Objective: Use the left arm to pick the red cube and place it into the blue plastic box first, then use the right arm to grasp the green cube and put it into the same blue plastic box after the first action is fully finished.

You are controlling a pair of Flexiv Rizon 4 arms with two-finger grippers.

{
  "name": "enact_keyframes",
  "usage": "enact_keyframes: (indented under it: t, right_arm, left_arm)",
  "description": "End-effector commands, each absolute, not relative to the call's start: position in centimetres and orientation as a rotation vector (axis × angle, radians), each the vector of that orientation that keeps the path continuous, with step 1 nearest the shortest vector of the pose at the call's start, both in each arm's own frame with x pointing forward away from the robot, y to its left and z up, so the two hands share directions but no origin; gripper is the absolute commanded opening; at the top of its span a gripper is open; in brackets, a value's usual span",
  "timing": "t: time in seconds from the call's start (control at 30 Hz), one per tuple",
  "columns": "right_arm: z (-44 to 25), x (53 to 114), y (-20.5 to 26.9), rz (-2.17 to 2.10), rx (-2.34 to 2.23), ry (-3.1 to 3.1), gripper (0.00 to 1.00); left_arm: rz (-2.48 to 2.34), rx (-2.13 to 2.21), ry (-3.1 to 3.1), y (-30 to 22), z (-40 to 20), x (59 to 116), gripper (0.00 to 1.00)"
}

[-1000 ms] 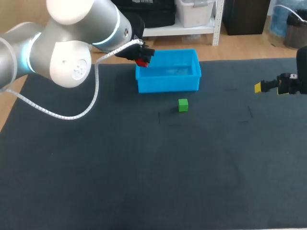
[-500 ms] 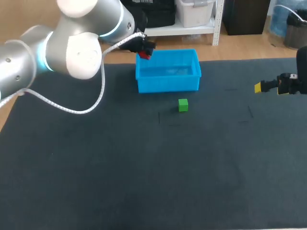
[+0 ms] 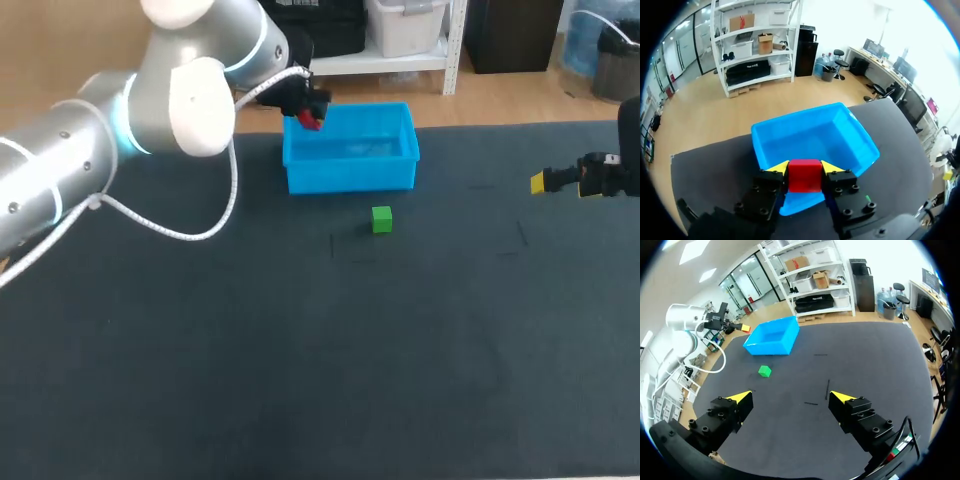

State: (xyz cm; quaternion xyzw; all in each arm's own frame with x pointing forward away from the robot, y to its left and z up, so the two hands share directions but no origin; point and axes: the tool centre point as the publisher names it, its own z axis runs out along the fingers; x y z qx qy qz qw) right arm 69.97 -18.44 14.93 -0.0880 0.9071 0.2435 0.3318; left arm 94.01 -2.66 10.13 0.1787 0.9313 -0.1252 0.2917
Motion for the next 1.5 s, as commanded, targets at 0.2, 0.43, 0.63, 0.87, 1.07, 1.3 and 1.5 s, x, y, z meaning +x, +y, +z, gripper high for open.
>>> enact_keyframes:
  t: [0.2, 0.43, 0.63, 0.87, 1.07, 1.3, 1.5]
  right_arm:
    - [15.0, 70.0, -18.5, 0.636, -0.231, 2.372, 1.00]
    - [15.0, 70.0, -18.5, 0.636, -0.231, 2.372, 1.00]
    - [15.0, 70.0, -18.5, 0.636, -0.231, 2.372, 1.00]
    - [15.0, 70.0, -18.5, 0.636, -0.231, 2.372, 1.00]
    - [15.0, 70.0, -18.5, 0.636, -0.231, 2.372, 1.00]
    - [15.0, 70.0, -18.5, 0.636, -0.231, 2.372, 1.00]
    - [15.0, 70.0, -18.5, 0.636, -0.231, 2.372, 1.00]
  left_arm:
    - [-0.323, 0.489, 2.516, -3.3, 7.9, 95.5, 0.00]
    - [-0.327, 0.479, 2.541, -3.4, 7.3, 95.4, 0.00]
    - [-0.317, 0.497, 2.551, -3.4, 7.4, 95.2, 0.00]
    - [-0.304, 0.509, 2.558, -3.6, 7.3, 95.0, 1.00]
    - [-0.300, 0.521, 2.546, -3.7, 8.1, 94.6, 1.00]
    - [-0.313, 0.545, 2.512, -2.9, 10.4, 93.0, 1.00]
    - [-0.356, 0.592, 2.462, -1.3, 12.8, 90.0, 1.00]
